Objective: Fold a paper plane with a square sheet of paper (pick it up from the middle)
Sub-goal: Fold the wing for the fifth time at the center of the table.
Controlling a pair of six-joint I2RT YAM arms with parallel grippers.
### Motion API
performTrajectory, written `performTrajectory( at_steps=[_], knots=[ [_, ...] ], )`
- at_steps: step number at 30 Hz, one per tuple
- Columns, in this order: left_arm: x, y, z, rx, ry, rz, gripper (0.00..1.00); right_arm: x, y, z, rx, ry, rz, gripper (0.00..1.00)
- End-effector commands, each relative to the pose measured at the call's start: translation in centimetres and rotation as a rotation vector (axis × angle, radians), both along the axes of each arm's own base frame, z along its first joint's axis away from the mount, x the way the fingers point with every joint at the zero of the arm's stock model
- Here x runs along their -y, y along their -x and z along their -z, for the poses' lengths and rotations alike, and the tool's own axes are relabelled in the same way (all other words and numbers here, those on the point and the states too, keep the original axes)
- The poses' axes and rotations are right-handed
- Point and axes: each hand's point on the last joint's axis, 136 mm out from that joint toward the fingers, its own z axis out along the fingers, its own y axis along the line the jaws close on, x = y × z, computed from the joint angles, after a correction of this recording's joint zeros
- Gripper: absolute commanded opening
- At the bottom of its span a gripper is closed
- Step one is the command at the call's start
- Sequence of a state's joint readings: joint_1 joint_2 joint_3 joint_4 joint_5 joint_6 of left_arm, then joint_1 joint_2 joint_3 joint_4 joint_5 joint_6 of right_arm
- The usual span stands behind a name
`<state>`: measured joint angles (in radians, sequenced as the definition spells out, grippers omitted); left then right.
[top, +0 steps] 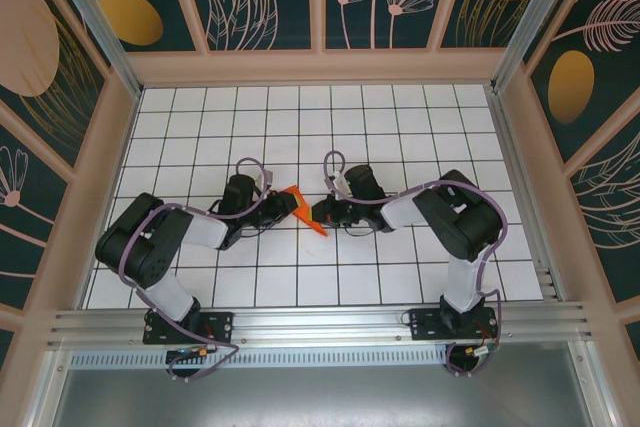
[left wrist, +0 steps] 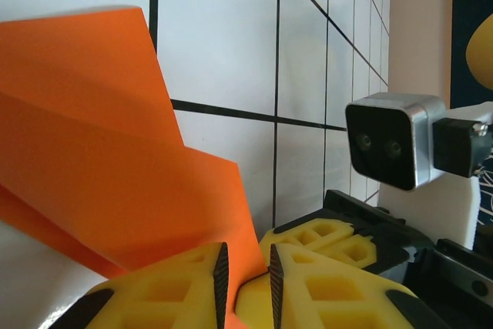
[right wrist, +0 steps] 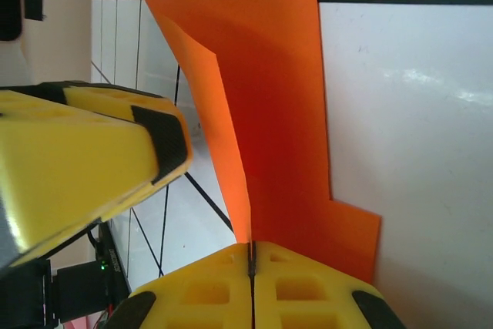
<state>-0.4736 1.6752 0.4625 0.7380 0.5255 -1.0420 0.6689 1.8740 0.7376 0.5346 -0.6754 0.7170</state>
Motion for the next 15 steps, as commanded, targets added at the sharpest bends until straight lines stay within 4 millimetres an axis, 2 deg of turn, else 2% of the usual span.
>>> performTrajectory(
  at_steps=[1,4,5,15],
  knots=[
    [0.8,-0.1,-0.4,0.022,0.037,0.024,0.24,0.2,0.1,0.7,-0.035,-0.007,0.009,0.08],
    [1.0,-0.3,-0.7,0.031,0.040,0.025,0.23,0.3,0.1,1.2,-0.051,0.004,0.017,0.08],
    [0.9,-0.2,0.3,0.007,0.026,0.024,0.23,0.4,0.1,1.4,-0.059,0.011,0.020,0.08],
    [0.4,0.1,2.6,-0.055,-0.026,0.006,0.20,0.7,0.1,2.7,-0.083,0.066,0.027,0.08]
  ],
)
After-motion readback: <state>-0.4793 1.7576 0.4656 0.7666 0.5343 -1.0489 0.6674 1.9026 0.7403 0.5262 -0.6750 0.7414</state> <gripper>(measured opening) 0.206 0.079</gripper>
